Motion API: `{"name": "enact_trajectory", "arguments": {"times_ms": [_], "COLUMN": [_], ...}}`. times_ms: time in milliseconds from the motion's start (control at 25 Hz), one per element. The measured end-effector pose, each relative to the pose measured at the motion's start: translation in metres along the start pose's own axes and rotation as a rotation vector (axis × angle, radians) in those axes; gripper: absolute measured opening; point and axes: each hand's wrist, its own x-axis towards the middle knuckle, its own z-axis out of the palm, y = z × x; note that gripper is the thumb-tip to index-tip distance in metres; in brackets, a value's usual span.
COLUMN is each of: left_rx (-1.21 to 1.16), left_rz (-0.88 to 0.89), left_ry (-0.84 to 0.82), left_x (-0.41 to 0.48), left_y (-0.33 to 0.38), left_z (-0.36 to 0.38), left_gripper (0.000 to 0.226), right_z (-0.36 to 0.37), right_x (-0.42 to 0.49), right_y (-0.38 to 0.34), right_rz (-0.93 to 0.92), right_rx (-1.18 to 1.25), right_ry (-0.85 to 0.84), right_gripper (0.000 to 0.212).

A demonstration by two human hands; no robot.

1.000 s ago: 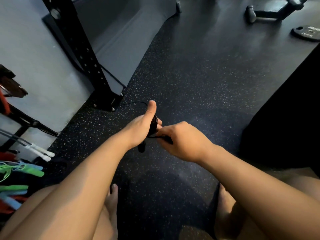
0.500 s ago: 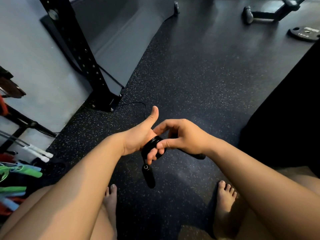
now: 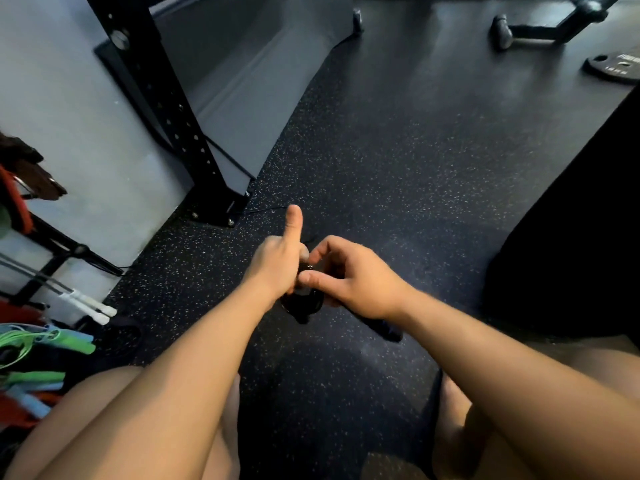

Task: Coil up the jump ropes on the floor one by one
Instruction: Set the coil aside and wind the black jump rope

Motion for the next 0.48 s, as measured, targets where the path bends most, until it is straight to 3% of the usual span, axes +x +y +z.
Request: {"name": "enact_trajectory", "arguments": {"times_ms": [160,280,400,480], "left_rx": [-0.113,-0.348,-0.598,-0.687], "left_rz": [-0.047,-0.082,-0.034,0.041], "left_ry": [0.039,-0.069,-0.255,-0.296], "left_x": [0.008,0.009,0.006,0.0], "left_y": [-0.001,-0.006,-0.005,-0.005], "left_z": [-0.001,-0.002,-0.011,-0.019], "left_gripper": [0.099,0.093,0.046,0.021], "right_z": [0.009,0.006,0.003,-0.001], "right_x": [0.0,0.002,0.007,0.009], "right_y": [0.006,0.01,0.011,0.006], "right_rz": [-0.012,-0.002,0.034,0.047], "right_rx": [0.101,0.28,0.529,0.572], "right_ry": [0.051,0.029,0.076,0.129], "right_gripper": [0.029,0.032,0.027,0.018]}}
